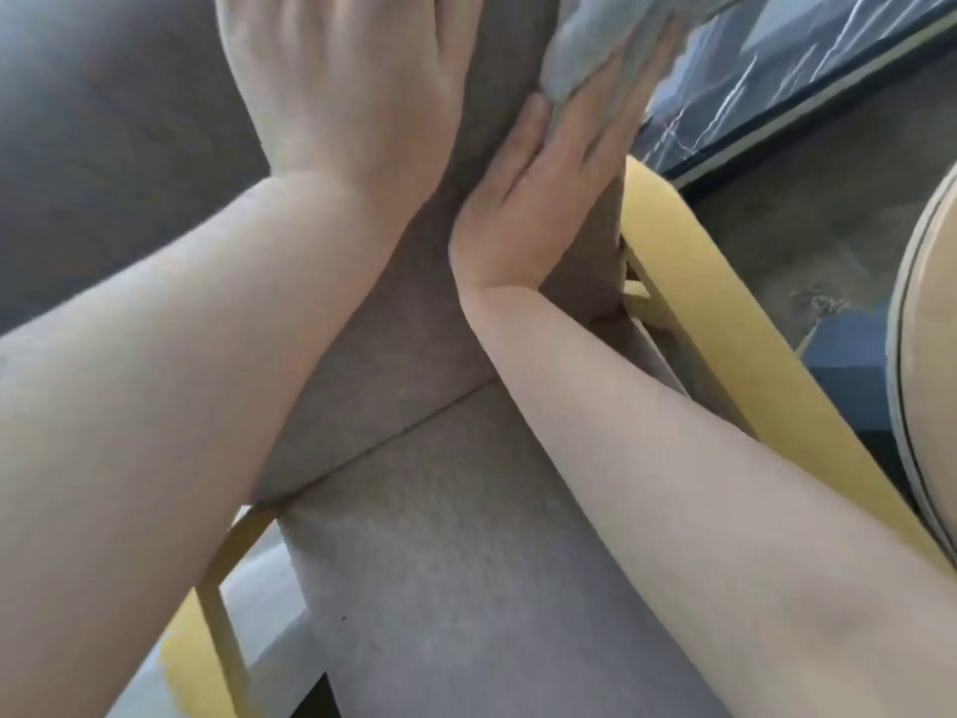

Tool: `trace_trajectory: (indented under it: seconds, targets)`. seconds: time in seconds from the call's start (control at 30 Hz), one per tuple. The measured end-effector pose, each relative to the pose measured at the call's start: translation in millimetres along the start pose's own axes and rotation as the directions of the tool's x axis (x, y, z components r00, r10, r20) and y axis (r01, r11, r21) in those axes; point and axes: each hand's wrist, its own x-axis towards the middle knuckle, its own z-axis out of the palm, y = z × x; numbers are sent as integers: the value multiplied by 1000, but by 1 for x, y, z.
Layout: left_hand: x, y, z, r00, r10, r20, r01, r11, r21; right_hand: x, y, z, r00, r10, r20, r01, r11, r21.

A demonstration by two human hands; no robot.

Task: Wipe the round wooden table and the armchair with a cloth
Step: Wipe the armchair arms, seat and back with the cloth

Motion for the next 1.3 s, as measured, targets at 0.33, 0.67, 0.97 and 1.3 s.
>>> trace_trajectory:
  seconds: [0.33,0.67,0.97,1.3]
  targets:
    - [-169,-90,13,799,517,307,-541,841,-5,-50,23,19,979,124,-160,-130,991,-30]
    - [-149,-78,30,566,777,274,-807,591,-10,-55,74,15,695,580,-425,-647,762,-18]
    - [-185,-114,27,769,578,274,-598,801,-12,-85,187,-120,439,-162,884,750,608,-261]
    - [-410,-32,13,663,-283,693,442,895,-58,-222,134,-88,-82,-248,965,757,614,222]
